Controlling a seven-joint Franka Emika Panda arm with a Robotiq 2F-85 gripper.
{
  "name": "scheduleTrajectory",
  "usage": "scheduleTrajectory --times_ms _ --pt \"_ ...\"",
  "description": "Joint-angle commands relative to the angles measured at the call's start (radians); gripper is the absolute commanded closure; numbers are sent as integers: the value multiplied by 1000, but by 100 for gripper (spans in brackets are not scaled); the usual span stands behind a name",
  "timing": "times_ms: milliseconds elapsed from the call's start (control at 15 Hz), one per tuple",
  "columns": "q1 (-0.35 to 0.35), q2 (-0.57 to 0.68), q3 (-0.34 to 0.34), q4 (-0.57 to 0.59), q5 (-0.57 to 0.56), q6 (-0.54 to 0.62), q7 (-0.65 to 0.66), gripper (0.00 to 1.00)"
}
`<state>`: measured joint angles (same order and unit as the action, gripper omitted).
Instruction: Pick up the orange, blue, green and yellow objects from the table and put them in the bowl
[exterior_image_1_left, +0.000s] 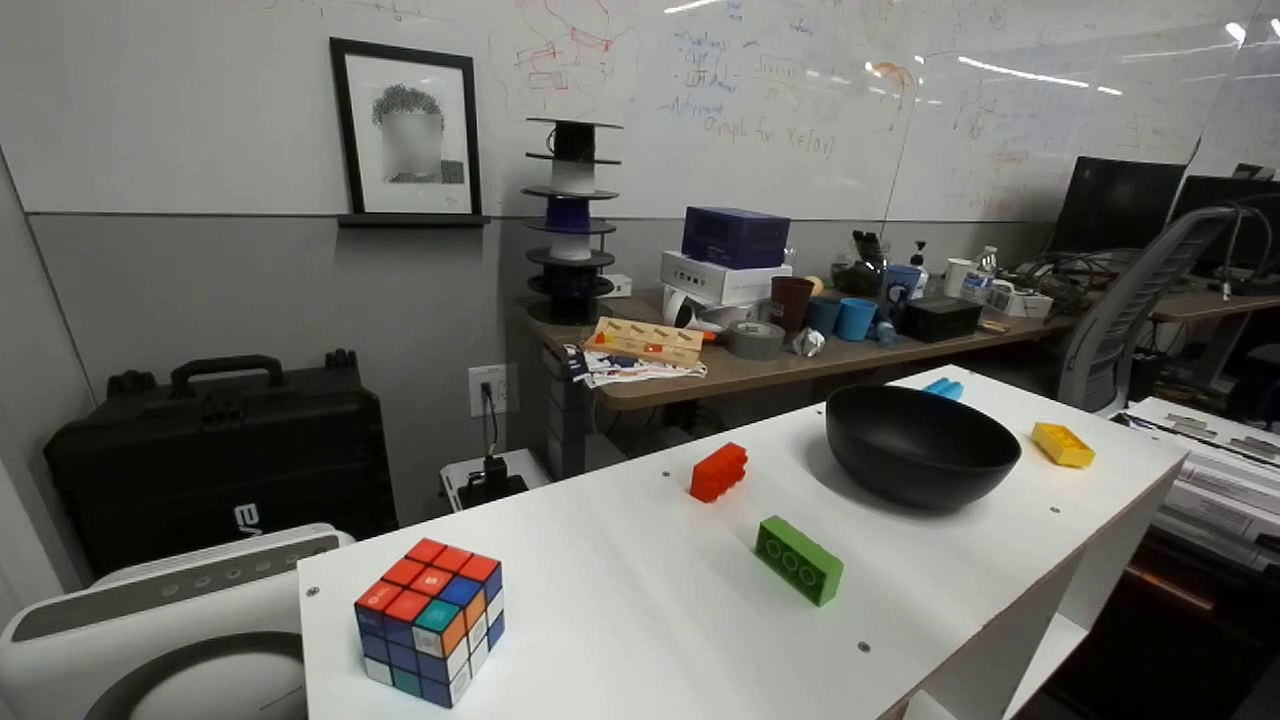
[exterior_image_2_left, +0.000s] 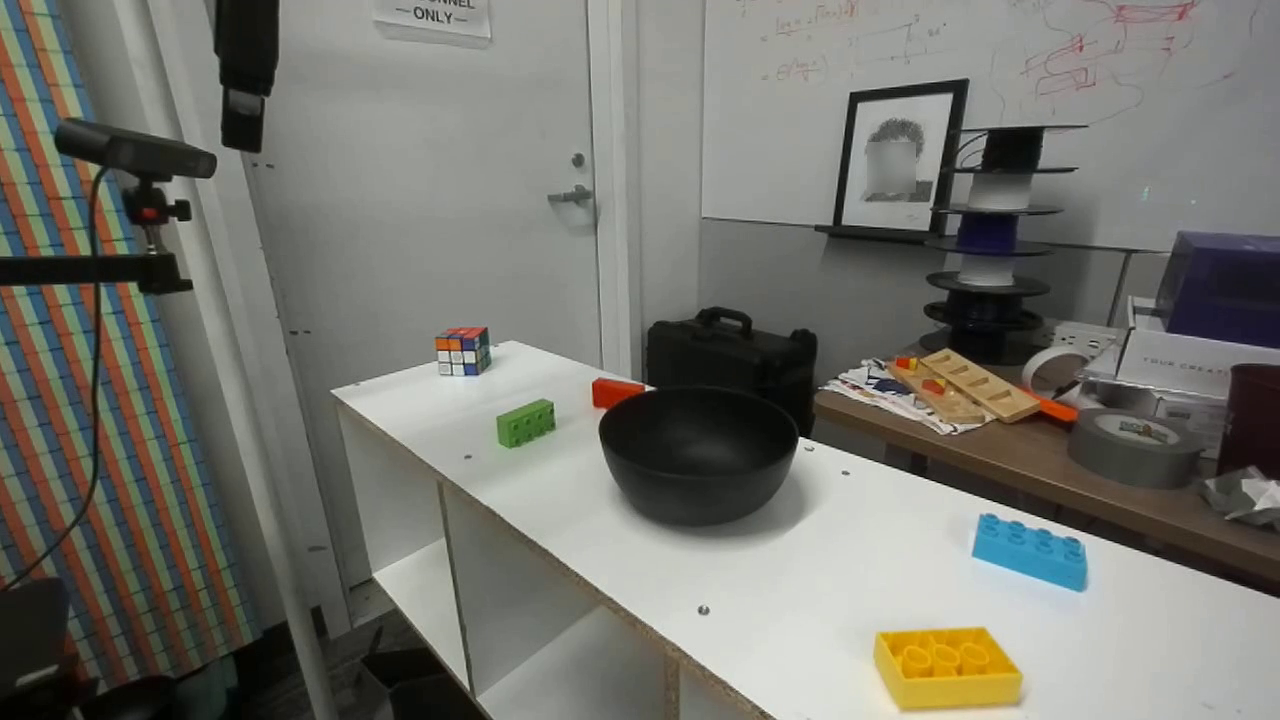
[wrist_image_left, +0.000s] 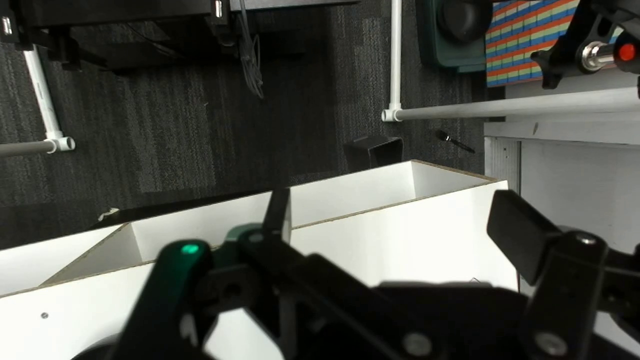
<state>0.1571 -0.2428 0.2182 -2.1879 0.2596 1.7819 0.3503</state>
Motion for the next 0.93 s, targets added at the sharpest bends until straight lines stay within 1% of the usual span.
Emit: scheduleTrajectory --times_ms 0,133,267,533,867 --pt "1 0 -2 1 -1 -2 0 0" --pt "-1 14 -4 15 -6 -4 -7 0" --pt "-9 57 0 57 -56 11 5 0" --pt "-21 193 -2 128 -195 103 4 0" --pt "3 393 -20 161 -353 314 18 0"
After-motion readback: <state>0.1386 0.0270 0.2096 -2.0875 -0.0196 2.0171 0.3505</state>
